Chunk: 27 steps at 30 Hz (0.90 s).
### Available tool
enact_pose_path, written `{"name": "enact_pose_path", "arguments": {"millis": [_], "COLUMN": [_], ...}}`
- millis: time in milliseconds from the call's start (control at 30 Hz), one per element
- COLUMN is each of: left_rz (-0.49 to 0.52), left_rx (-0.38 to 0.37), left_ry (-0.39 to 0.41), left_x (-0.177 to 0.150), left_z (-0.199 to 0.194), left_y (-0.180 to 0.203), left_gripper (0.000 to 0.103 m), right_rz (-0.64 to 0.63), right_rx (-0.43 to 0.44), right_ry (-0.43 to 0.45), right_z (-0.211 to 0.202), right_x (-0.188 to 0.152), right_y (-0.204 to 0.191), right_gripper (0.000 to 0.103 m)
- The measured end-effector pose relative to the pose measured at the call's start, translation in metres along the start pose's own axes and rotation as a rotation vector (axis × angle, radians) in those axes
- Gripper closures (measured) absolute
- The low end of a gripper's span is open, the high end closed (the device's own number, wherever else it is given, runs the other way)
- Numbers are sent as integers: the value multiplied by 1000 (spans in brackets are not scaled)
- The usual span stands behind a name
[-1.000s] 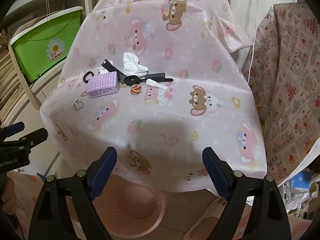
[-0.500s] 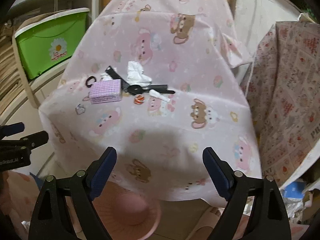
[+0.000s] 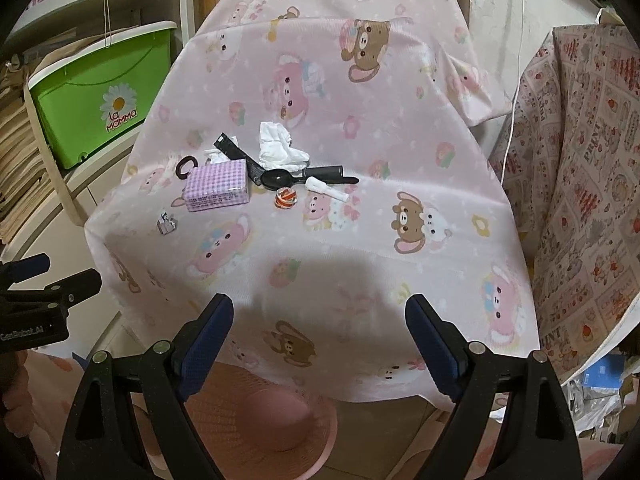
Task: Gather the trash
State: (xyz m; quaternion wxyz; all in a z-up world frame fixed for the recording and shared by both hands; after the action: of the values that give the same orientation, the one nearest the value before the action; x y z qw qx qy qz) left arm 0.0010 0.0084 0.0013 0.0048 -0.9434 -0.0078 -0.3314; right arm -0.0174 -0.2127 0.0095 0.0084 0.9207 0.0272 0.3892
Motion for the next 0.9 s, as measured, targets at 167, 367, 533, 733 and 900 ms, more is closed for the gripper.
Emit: {"name": "enact_pose_path", "arguments": {"millis": [167,367,533,733,900], "left_rz": [1,4,-6,1,15], "left_rx": [3,12,10,16,16], "left_ry": [6,-3,-6,0,16], "left_x": [1,1,2,0,0], "left_z": [0,3,6,7,6], "left_y": [2,2,1,2,3], "left_gripper": [1,1,1,1,1], "right_rz": [13,28,24,36,41], "right_rx": [1,-3,-13,-15,-20], "right_ry": [-7,-33,-34,-44,-44], "right_z": [2,9,13,16,16], "right_x": [1,0,0,1,1], "right_y": [3,6,7,10,10], "right_gripper": [13,13,13,13,13]}}
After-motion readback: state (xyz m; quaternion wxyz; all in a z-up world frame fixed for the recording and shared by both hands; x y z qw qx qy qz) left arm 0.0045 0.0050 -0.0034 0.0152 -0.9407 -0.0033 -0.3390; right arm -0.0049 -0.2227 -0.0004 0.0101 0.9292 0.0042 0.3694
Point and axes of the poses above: each gripper's, at about its wrist camera, not at the fingertips, and z roughly the way its jaws point, y to its right, x to its top, the point moved 1 cm from there along z, roughly the way its jaws point
